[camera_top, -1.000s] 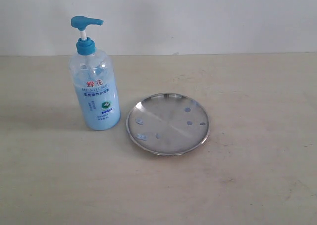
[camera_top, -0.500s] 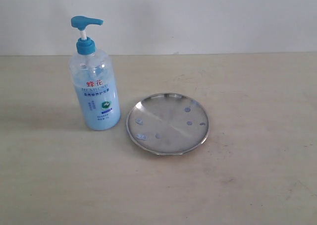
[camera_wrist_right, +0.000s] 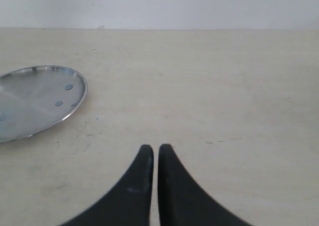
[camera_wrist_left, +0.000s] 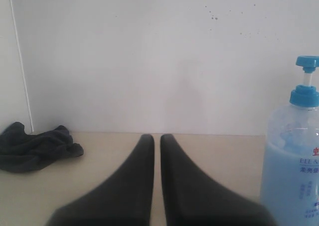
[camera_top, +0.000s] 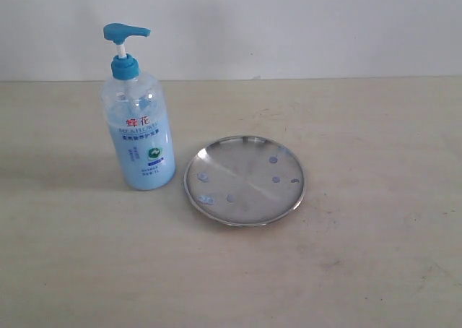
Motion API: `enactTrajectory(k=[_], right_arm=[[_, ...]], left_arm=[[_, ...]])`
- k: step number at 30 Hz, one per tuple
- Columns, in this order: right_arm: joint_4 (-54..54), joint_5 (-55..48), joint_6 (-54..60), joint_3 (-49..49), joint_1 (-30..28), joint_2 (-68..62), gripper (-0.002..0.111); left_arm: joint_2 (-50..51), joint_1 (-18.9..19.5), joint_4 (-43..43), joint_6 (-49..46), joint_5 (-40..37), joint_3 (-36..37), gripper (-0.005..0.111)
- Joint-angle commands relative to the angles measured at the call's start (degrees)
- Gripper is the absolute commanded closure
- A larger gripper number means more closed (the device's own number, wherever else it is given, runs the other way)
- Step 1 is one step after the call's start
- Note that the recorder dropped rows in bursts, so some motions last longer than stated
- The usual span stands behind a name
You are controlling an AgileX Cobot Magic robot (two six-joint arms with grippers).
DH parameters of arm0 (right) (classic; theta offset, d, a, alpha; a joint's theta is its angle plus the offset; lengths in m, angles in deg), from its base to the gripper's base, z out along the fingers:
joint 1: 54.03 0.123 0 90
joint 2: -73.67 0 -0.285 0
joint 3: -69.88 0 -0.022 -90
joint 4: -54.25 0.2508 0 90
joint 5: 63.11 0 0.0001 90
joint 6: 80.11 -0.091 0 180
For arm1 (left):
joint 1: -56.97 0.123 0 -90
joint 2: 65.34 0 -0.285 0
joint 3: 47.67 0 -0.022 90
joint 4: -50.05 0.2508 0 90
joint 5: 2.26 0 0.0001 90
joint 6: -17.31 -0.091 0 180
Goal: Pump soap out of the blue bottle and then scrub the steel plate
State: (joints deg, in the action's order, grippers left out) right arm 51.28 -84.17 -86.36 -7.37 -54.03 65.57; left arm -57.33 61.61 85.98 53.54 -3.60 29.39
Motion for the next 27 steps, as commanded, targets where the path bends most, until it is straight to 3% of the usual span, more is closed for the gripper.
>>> enactTrajectory(k=[1,11,15,17,19,21,23,27], right_arm=[[-0.5,0.2,0.3,0.0,-0.1,0.3,0.109],[-0.5,0.2,0.3,0.0,-0.1,0.3,0.109],[-0.5,0.2,0.2,0.0,-0.1,0.3,0.109],[-0.5,0.2,0.2,0.0,-0.1,0.3,0.109],[-0.5,0.2,0.2,0.0,-0.1,0.3,0.109],[-0.5,0.2,0.2,0.0,-0.1,0.3,0.109],[-0.5,0.2,0.2,0.0,-0.1,0.3,0.109],[-0.5,0.2,0.2,0.0,-0.1,0.3,0.109]], left_arm=[[-0.2,-0.2,-0.4,0.2,0.4,0.2,0.103],[-0.2,-0.2,-0.9,0.2,0.5,0.2,0.103],[-0.2,-0.2,-5.8,2.9,15.4,0.2,0.103],[-0.2,-0.2,-18.4,0.9,20.3,0.2,0.103],[-0.2,-0.2,-32.3,-6.8,21.4,0.2,0.103],[-0.2,-0.2,-49.4,-29.8,19.6,0.2,0.103],[-0.2,-0.2,-58.5,-45.8,15.6,0.2,0.103],[-0.2,-0.2,-61.0,-48.6,-5.1,0.2,0.103]])
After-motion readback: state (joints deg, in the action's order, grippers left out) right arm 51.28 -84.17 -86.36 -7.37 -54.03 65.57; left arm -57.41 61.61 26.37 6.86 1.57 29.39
